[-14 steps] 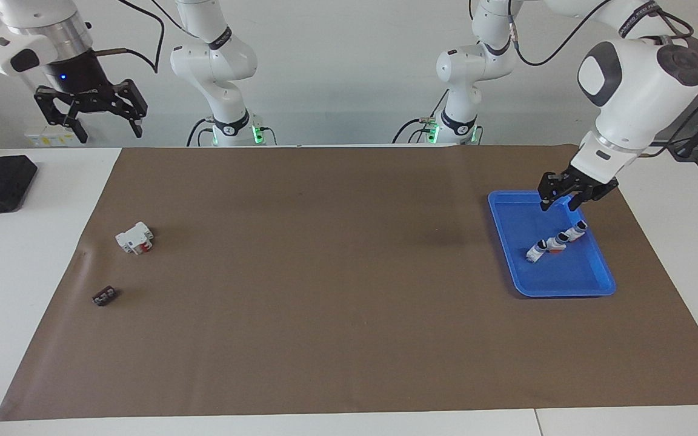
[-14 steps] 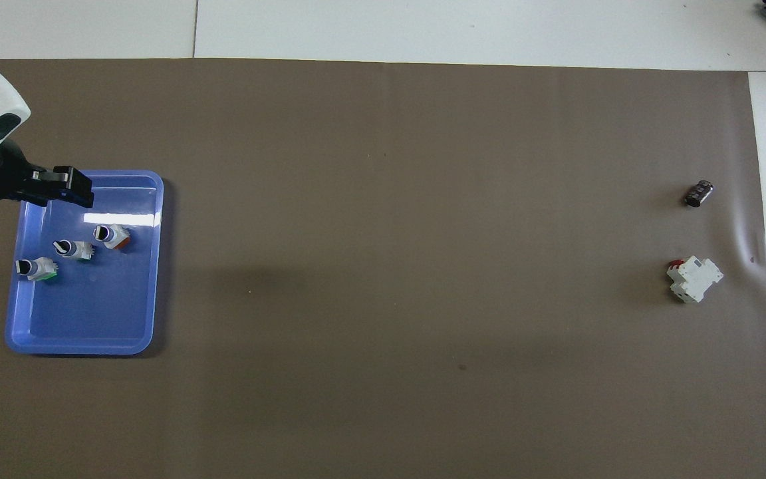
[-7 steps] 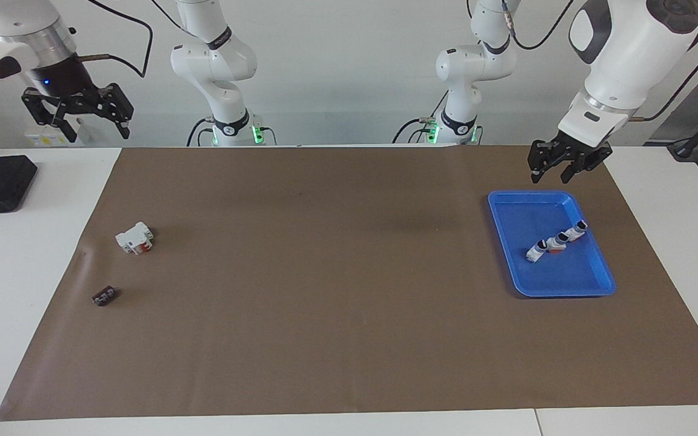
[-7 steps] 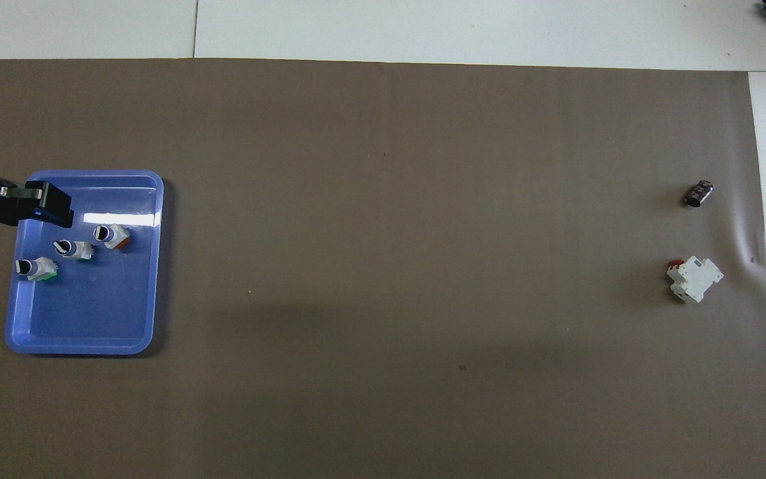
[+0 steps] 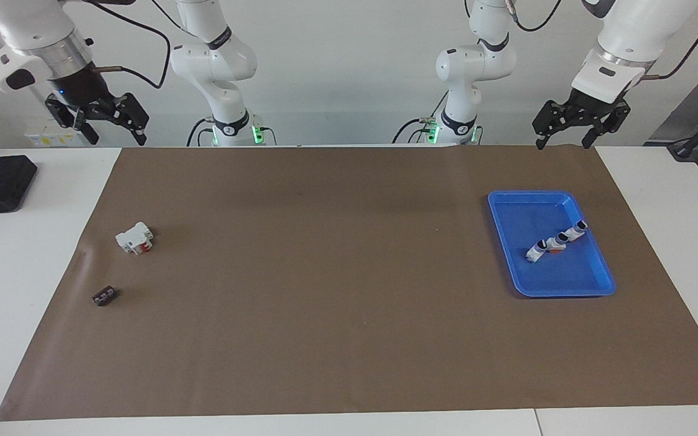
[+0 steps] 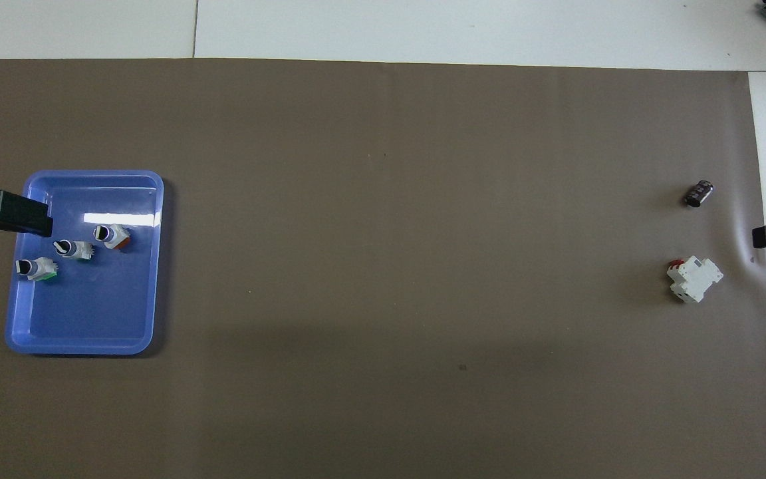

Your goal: Turn and place switch with both arms

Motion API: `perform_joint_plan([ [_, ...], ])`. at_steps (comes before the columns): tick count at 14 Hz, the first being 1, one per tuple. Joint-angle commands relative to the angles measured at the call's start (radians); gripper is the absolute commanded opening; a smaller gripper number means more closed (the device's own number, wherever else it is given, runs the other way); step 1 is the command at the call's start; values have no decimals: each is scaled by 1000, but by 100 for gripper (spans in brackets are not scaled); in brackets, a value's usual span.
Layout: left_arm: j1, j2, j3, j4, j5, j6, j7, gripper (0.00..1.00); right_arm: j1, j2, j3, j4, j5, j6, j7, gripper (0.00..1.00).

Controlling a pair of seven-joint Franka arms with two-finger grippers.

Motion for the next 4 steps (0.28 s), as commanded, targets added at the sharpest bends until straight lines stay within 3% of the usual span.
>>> perform_joint_plan([
  [1, 0, -10, 1, -14, 13, 50, -11, 100, 0, -64, 10, -102, 9, 32, 20, 100],
  [4, 0, -10, 1, -16, 8, 62, -13, 100, 21, -62, 26, -97, -53, 46, 17, 100],
])
